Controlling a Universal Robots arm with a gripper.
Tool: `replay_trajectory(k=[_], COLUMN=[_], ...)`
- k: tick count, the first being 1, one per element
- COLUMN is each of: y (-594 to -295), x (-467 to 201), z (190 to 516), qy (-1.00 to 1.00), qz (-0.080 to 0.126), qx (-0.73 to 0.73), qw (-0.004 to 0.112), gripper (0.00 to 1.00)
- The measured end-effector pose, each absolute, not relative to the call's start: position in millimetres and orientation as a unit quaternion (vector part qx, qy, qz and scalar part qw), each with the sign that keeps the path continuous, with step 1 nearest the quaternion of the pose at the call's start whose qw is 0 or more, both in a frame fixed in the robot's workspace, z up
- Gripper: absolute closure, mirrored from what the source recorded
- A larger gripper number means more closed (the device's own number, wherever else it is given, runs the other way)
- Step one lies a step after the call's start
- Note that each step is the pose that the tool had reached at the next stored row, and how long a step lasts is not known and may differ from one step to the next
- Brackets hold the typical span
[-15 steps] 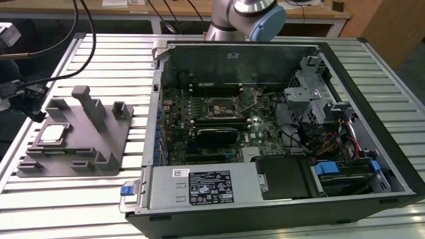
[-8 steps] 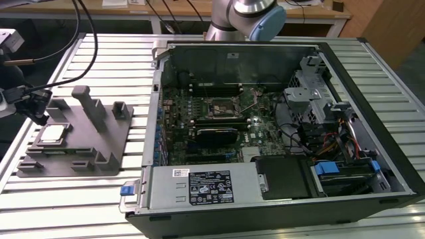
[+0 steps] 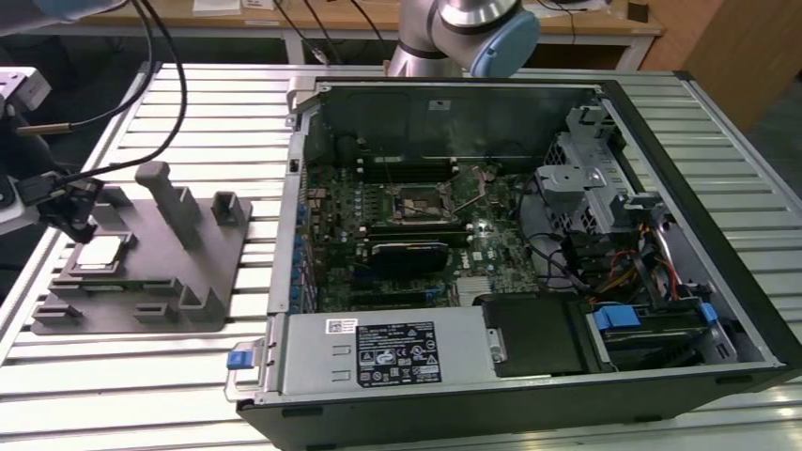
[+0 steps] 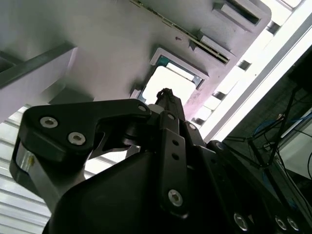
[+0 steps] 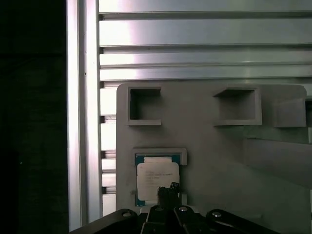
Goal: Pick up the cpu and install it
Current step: 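Pick up the cpu and move it towards the insertion slot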
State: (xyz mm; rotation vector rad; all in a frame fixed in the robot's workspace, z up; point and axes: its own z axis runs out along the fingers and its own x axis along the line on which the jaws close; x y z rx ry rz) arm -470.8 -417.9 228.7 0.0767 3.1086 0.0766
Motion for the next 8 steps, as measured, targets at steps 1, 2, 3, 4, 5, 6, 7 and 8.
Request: replay_trajectory(k=[1, 2, 3, 4, 5, 6, 7, 8], y=[-417.8, -417.8, -417.8, -417.7, -417.6, -417.5, -417.4, -417.0], x=[-470.8, -470.8, -470.9, -470.9, -470.9, -470.9, -470.9, -470.9], z=[227.5, 226.3, 225.1, 223.7, 222.2, 220.7, 219.3, 217.9], qy=[0.999, 0.999, 0.999, 0.999, 0.999, 0.999, 0.999, 0.999], qz=[0.025, 0.025, 0.024, 0.024, 0.024, 0.024, 0.024, 0.024], qx=[0.026, 0.028, 0.032, 0.035, 0.039, 0.041, 0.043, 0.044], qw=[0.016, 0.016, 0.016, 0.016, 0.016, 0.016, 0.016, 0.016], gripper=[0.89, 0.89, 0.89, 0.89, 0.89, 0.89, 0.89, 0.89])
